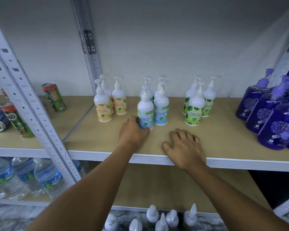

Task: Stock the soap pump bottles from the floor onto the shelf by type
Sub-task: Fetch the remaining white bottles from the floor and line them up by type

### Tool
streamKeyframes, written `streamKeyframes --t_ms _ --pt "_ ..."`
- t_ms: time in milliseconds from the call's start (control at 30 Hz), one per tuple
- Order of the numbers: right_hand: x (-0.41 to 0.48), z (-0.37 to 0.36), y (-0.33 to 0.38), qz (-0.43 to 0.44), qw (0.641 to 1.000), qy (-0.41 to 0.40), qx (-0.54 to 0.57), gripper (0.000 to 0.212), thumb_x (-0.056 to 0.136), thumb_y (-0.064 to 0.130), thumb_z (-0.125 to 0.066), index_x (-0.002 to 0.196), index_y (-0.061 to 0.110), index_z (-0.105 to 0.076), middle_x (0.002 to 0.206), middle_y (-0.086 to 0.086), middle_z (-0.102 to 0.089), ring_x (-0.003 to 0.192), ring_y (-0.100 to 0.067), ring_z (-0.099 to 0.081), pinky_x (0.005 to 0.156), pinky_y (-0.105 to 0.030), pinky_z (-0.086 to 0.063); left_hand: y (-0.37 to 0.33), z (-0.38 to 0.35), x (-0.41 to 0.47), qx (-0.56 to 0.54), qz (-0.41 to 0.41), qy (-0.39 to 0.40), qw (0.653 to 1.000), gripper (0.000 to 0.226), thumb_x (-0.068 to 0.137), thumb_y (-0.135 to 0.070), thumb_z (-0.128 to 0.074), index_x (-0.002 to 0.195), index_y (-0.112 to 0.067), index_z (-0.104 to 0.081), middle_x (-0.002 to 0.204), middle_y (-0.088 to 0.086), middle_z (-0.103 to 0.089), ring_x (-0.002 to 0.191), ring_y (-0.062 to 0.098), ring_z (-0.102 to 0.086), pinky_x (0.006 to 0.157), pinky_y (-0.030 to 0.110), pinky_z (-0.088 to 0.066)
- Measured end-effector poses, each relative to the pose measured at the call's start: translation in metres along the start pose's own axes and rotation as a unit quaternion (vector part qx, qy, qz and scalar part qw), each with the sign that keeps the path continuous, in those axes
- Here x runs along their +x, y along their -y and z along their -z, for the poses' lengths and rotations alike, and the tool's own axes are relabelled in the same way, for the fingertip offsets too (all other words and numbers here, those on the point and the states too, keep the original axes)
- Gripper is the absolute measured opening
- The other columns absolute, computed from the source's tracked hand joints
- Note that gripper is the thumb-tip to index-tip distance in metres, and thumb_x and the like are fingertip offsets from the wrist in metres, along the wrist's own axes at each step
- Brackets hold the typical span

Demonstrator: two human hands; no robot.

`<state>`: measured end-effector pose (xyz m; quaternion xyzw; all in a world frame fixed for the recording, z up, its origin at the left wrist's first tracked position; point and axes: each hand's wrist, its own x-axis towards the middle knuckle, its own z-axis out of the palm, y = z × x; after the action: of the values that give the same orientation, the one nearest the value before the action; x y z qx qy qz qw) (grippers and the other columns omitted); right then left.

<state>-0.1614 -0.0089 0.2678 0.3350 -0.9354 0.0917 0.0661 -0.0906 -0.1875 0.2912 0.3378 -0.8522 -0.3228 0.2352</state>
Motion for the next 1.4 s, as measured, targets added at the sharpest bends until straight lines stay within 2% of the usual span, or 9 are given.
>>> streamKeyframes --t_ms 267,733,967,1033,1133,1267,1400 --pt "-0.001 0.0 0.0 0.002 1.0 -0.012 0.001 0.054 0.095 0.057 -0.029 0.137 0.028 -0.048 0.153 0.004 -0.038 0.141 -0.02 -0.031 0.117 -0.043 -0.02 0.002 -0.016 0.021 0.025 -0.009 -0.014 1.0 0.057 0.082 -0.047 -0.071 0.127 -0.016 -0.055 0.127 0.003 -0.064 0.12 0.03 -0.055 0.103 0.047 -0.045" --pt "0.0 0.001 0.001 -0.001 1.0 -0.008 -0.001 0.053 0.095 0.057 -0.028 0.134 0.029 -0.049 0.151 0.004 -0.038 0.14 -0.02 -0.031 0.116 -0.043 -0.021 0.002 -0.019 0.03 0.041 -0.001 -0.014 0.999 0.059 0.087 -0.048 -0.068 0.134 -0.019 -0.05 0.134 0.001 -0.06 0.127 0.03 -0.05 0.105 0.046 -0.037" --pt "0.0 0.0 0.001 -0.002 1.0 -0.014 0.001 0.053 0.094 0.057 -0.029 0.133 0.028 -0.05 0.151 0.004 -0.04 0.14 -0.02 -0.031 0.115 -0.044 -0.022 0.002 -0.019 0.027 0.049 0.007 -0.01 0.999 0.06 0.083 -0.049 -0.069 0.13 -0.017 -0.05 0.132 0.003 -0.06 0.126 0.03 -0.049 0.103 0.044 -0.037" --pt "0.0 0.001 0.001 -0.003 1.0 -0.012 0.003 0.053 0.094 0.057 -0.03 0.133 0.028 -0.05 0.151 0.003 -0.04 0.139 -0.02 -0.032 0.115 -0.044 -0.022 0.001 -0.019 0.021 0.054 0.005 -0.008 0.998 0.065 0.08 -0.047 -0.072 0.13 -0.014 -0.049 0.132 0.006 -0.059 0.125 0.03 -0.05 0.103 0.043 -0.038" --pt "-0.003 0.004 0.0 0.001 1.0 -0.014 0.014 0.053 0.095 0.057 -0.032 0.133 0.027 -0.052 0.15 0.002 -0.042 0.139 -0.021 -0.033 0.115 -0.043 -0.022 -0.003 -0.013 0.003 0.08 0.008 0.008 0.997 0.074 0.082 -0.047 -0.07 0.141 -0.011 -0.042 0.139 0.008 -0.054 0.13 0.03 -0.047 0.107 0.042 -0.038" --pt "-0.012 0.013 -0.006 0.02 0.998 0.003 0.061 0.052 0.096 0.056 -0.038 0.135 0.026 -0.054 0.15 0.003 -0.043 0.14 -0.019 -0.034 0.114 -0.038 -0.02 -0.005 -0.005 -0.042 0.172 -0.017 0.017 0.985 0.054 0.092 -0.049 -0.055 0.133 -0.013 -0.056 0.138 0.008 -0.055 0.127 0.03 -0.048 0.107 0.041 -0.036" --pt "-0.042 0.017 -0.016 0.024 0.993 0.002 0.119 0.047 0.096 0.049 -0.049 0.136 0.025 -0.056 0.15 0.005 -0.044 0.142 -0.015 -0.033 0.115 -0.033 -0.017 0.002 0.0 -0.096 0.155 -0.053 0.013 0.986 0.049 0.097 -0.044 -0.051 0.135 -0.014 -0.059 0.15 0.007 -0.048 0.14 0.027 -0.039 0.117 0.04 -0.026"
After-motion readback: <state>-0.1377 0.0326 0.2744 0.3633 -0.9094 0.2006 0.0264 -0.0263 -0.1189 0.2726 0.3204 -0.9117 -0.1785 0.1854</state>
